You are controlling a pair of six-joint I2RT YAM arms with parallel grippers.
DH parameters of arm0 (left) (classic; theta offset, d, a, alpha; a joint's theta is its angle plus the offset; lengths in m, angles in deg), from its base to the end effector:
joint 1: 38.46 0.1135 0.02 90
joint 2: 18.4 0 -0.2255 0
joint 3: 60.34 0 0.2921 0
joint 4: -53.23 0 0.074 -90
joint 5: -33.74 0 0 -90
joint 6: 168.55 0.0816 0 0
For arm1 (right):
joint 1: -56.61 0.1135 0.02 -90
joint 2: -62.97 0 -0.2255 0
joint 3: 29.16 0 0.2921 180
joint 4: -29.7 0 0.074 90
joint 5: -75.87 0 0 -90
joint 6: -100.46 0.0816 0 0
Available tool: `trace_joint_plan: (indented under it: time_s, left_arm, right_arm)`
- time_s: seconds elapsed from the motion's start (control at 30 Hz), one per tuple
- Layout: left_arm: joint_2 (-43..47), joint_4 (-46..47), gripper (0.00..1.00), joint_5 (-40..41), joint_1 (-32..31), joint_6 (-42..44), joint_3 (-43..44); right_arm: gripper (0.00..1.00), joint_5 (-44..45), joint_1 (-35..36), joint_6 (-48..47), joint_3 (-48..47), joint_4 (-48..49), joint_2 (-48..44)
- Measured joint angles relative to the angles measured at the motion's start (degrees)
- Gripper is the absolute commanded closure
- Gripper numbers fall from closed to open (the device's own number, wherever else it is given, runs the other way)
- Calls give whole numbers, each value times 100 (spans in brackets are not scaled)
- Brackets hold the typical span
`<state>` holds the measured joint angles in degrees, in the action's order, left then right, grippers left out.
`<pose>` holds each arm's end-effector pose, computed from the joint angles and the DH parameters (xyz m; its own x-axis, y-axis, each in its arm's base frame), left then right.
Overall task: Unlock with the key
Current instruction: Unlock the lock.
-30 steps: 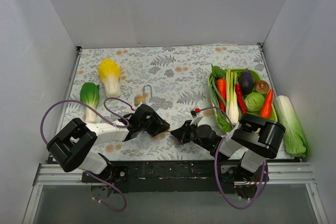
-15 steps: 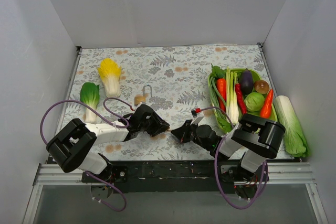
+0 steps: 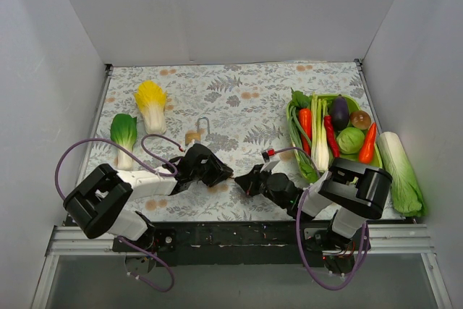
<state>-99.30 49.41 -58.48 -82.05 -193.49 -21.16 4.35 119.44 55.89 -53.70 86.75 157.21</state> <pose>0.2233 -0.2169 0.0308 -0.4246 -0.8468 0.3204 -0.7676 0.1489 -0.6234 0.1535 0.2424 0.0313 -0.5707 0.3678 -0.7342 -0.4218 0.6358 0.6464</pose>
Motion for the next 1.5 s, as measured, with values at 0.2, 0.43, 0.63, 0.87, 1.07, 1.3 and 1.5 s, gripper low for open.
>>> trace_joint_plan:
  time_s: [0.2,0.43,0.63,0.87,1.07,1.3,1.5]
  left_arm:
    - [120,-35,100,181,39,24,0]
    - [387,-155,100,382,76,70,2]
    - [444,-201,100,481,87,87,59]
    - [658,-295,100,518,103,131,173]
    - [688,-358,100,522,111,142,177]
    - [787,-374,100,476,111,138,188]
    - [798,-380,100,437,111,138,219]
  right_arm:
    - [99,420,219,-236,-267,-308,-15]
    - [99,920,457,-409,-518,-590,-76]
    - [99,1196,564,-505,-654,-719,-76]
    - [99,1357,680,-522,-831,-837,-46]
    - [99,1403,702,-525,-855,-859,-44]
    - [99,1488,723,-640,-839,-911,-195]
    - [99,1582,732,-758,-822,-896,-238]
